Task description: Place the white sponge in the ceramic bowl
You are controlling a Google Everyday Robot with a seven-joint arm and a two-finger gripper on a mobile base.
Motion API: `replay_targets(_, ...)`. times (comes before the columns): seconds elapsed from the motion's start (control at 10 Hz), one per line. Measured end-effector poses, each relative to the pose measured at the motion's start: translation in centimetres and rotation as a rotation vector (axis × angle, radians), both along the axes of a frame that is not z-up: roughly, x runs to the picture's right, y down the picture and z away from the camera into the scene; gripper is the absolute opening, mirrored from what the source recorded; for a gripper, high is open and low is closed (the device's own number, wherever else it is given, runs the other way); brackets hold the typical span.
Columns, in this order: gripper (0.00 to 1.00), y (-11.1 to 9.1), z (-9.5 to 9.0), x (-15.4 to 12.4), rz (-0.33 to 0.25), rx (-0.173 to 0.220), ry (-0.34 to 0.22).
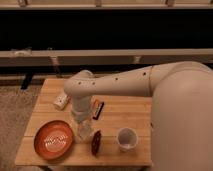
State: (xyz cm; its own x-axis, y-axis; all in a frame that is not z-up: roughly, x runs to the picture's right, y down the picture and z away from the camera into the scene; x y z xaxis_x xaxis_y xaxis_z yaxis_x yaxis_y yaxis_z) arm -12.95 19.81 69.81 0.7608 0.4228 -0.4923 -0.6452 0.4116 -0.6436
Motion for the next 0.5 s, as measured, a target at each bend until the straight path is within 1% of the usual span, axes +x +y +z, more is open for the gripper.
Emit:
replay_targets(0.1,0.0,0.8,0.2,-2.1,-0.03,-0.009,-0.047)
replay_targets(0.2,0.01,1.2,0.6,-3.6,-0.05,-0.012,-0.079)
replay_targets(0.3,0.07,1.9,1.2,-5.3,-0.076,-0.021,-0.116)
replay_targets(0.4,0.18,2.4,1.8,-6.4,-0.09,-0.029,-0.141)
replay_targets(0.5,0.26,2.6,2.0,-7.2,-0.092,-0.034,-0.155)
